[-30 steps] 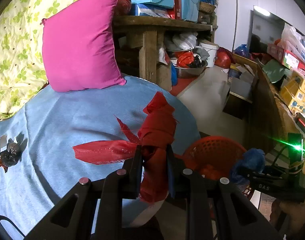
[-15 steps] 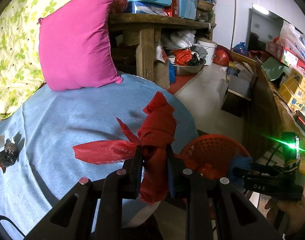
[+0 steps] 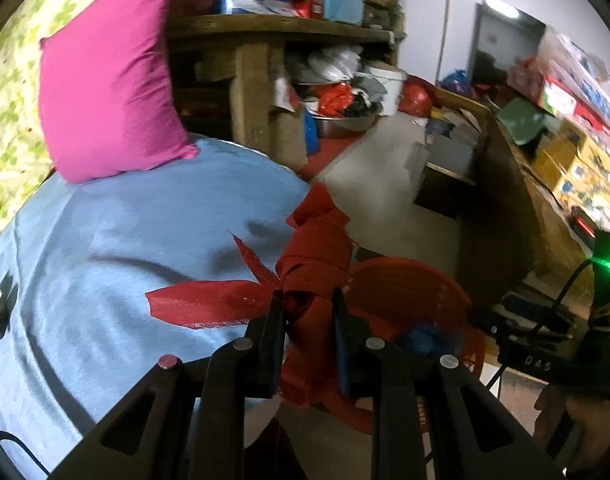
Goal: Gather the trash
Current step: 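Lower the red ribbon bag into the basket and open the left tool, then move both tools back over the blanket toward the remaining trash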
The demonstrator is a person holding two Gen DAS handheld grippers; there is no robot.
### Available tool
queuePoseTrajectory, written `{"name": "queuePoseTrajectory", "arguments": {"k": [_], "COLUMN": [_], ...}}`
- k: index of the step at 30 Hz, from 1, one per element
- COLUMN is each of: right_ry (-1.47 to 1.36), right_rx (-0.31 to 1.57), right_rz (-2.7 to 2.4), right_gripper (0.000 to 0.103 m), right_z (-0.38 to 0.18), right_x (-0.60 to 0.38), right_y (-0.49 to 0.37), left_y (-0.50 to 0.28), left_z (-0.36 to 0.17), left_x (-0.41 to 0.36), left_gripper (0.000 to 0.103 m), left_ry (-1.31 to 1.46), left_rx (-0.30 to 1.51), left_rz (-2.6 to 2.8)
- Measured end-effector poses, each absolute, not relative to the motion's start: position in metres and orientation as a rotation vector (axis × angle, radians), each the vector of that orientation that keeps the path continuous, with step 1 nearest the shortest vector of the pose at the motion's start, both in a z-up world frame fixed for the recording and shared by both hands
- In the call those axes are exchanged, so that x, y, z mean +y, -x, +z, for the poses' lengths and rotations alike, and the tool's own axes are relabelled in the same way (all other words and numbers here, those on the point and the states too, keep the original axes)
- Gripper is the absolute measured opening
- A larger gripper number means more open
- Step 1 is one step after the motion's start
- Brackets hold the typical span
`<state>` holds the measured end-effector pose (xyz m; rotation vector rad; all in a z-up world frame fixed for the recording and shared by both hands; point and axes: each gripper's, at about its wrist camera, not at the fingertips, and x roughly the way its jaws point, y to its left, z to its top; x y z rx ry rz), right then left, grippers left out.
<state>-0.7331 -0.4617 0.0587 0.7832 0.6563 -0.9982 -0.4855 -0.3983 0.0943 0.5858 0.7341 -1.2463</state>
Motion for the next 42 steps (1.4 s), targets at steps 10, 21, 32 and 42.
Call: {"name": "queuePoseTrajectory", "arguments": {"k": [10, 21, 32, 42], "right_ry": [-0.79, -0.809, -0.826, -0.81], "right_rx": [0.598, 0.585, 0.579, 0.589], "right_rz": [-1.039, -1.054, -1.047, -1.009], "right_gripper": [0.083, 0.083, 0.083, 0.083], "right_z": [0.07, 0.065, 0.059, 0.06], "right_x": [-0.462, -0.466, -0.469, -0.464], "right_y": [0.763, 0.78, 0.782, 0.758], "left_y": [0.52, 0.531, 0.515, 0.453], "left_z": [0.074, 0.053, 0.057, 0.101], "left_x": [-0.425, -0.441, -0.44, -0.403], "left_gripper": [0.022, 0.025, 0.078, 0.078], "left_ry": [-0.665, -0.734, -0.691, -0.519], "left_rx": [0.784, 0.83, 0.889, 0.838], "left_rz": [-1.304, -1.308, -1.328, -1.242]}}
